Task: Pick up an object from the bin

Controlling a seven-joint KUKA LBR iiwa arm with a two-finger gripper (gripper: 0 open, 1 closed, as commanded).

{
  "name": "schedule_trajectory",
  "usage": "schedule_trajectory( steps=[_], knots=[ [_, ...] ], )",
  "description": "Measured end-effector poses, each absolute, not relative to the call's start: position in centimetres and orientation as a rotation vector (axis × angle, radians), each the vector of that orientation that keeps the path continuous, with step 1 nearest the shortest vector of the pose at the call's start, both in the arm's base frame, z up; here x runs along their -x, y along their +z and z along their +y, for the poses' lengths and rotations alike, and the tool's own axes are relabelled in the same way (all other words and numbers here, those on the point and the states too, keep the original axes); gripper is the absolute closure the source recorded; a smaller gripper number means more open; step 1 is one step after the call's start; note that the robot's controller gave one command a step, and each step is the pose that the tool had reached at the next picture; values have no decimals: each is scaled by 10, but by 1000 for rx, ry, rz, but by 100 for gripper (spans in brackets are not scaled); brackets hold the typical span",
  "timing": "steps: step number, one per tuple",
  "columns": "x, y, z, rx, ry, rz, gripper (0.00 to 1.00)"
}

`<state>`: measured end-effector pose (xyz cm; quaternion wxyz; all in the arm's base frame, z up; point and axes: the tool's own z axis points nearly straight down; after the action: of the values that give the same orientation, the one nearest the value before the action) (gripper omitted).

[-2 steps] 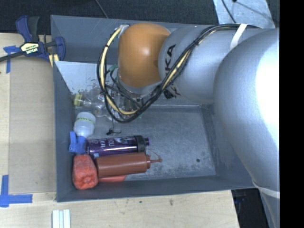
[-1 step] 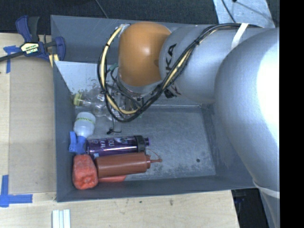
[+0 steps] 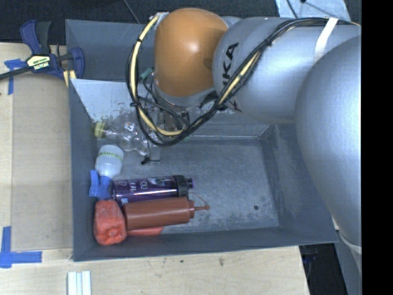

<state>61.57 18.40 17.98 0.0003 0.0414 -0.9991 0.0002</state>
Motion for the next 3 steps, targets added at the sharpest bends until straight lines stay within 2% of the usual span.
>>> schedule_trajectory(
  steps=[1,2,3],
  knots=[
    [-583,186,219,-137,-3,-3149,0],
    [-572,125,208,-239,-8,-3140,0],
    [-542,101,185,-436,-6,-3124,0]
  ],
)
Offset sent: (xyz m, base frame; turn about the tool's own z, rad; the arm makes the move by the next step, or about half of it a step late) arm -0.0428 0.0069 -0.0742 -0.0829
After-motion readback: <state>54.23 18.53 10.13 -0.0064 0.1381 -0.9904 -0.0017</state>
